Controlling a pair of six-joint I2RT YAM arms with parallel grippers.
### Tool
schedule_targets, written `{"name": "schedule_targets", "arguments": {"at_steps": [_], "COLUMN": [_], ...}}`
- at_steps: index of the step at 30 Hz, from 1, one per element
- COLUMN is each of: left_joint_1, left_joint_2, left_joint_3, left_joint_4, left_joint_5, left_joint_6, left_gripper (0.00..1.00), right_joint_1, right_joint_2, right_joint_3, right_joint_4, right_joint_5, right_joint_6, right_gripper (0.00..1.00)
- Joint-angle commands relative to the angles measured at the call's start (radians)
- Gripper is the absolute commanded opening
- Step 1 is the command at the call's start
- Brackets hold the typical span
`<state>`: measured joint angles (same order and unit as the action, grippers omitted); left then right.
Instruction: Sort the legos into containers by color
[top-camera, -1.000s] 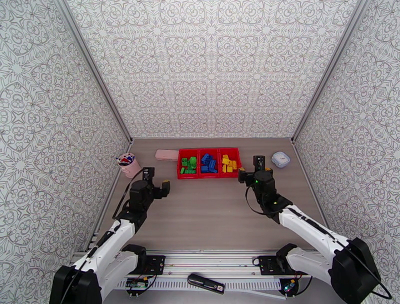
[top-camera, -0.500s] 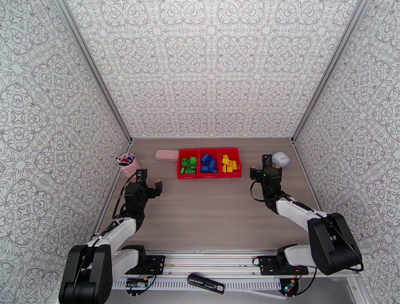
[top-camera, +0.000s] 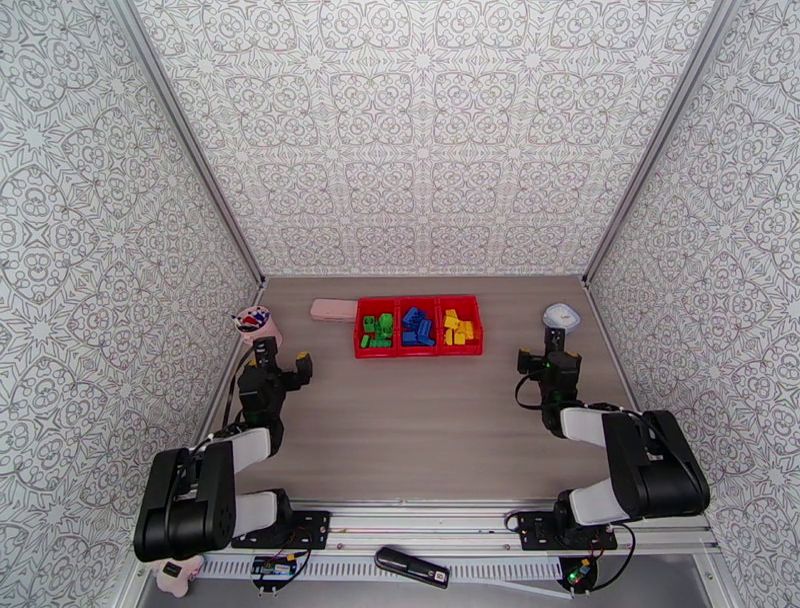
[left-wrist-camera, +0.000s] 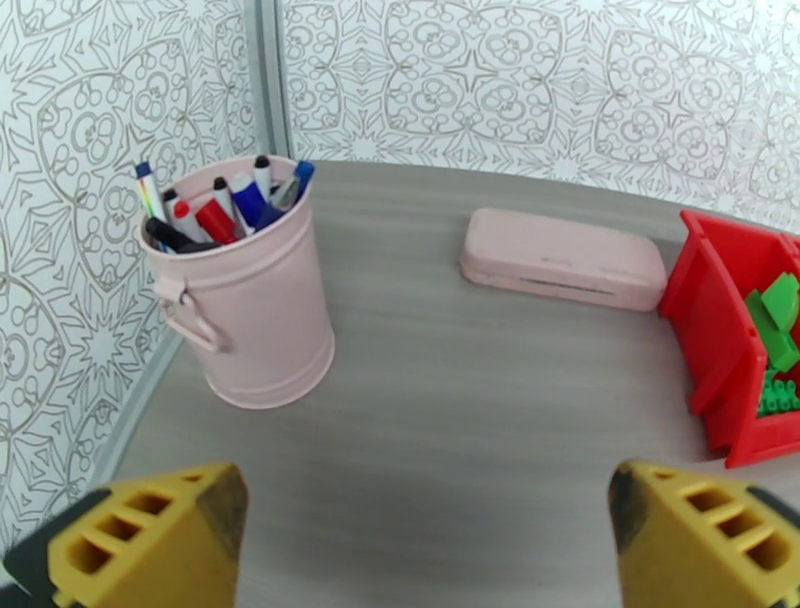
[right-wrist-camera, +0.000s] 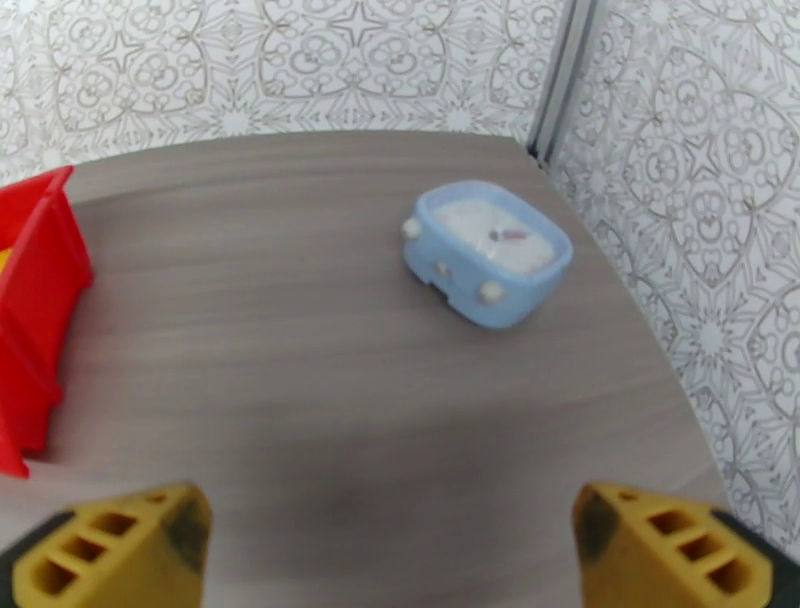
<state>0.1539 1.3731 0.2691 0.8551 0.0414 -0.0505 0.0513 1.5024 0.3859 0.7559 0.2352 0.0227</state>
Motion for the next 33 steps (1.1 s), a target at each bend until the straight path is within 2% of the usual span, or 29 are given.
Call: {"name": "schedule_targets", "arguments": {"at_steps": [1, 6, 8, 9, 17, 33], "left_joint_1": [-0.014, -0.050, -0.065, -0.069, -0.090, -0.087], "left_joint_2": [0.069, 0.165, 0.151, 0.159, 0.156, 0.156], "left_joint_3": [0.019, 0.065, 0.127, 0.139, 0.136, 0.138], "left_joint_4": [0.102, 0.119, -0.034, -0.044, -0.042, -0.047], "left_joint_5": [0.031, 0.000, 0.000, -0.008, -0.071, -0.067], "left_joint_6": [-0.011, 0.022, 0.043, 0.046, 0.050, 0.049], "left_gripper": [1.00, 1.00, 1.00, 1.00, 1.00, 1.00], "right_joint_1": [-0.002, -0.012, -0.015, -0.016, -0.017, -0.017], "right_joint_2": [0.010, 0.010, 0.010, 0.009, 0.011, 0.010], "right_joint_3": [-0.005, 0.010, 0.013, 0.013, 0.015, 0.015], "right_joint_4": [0.111, 0.078, 0.070, 0.071, 0.068, 0.068], "right_joint_5": [-0.083, -0.117, -0.122, -0.122, -0.123, -0.124], "right_joint_6": [0.001, 0.003, 0.003, 0.003, 0.005, 0.003], "right_gripper": [1.00, 1.00, 1.00, 1.00, 1.00, 1.00]}}
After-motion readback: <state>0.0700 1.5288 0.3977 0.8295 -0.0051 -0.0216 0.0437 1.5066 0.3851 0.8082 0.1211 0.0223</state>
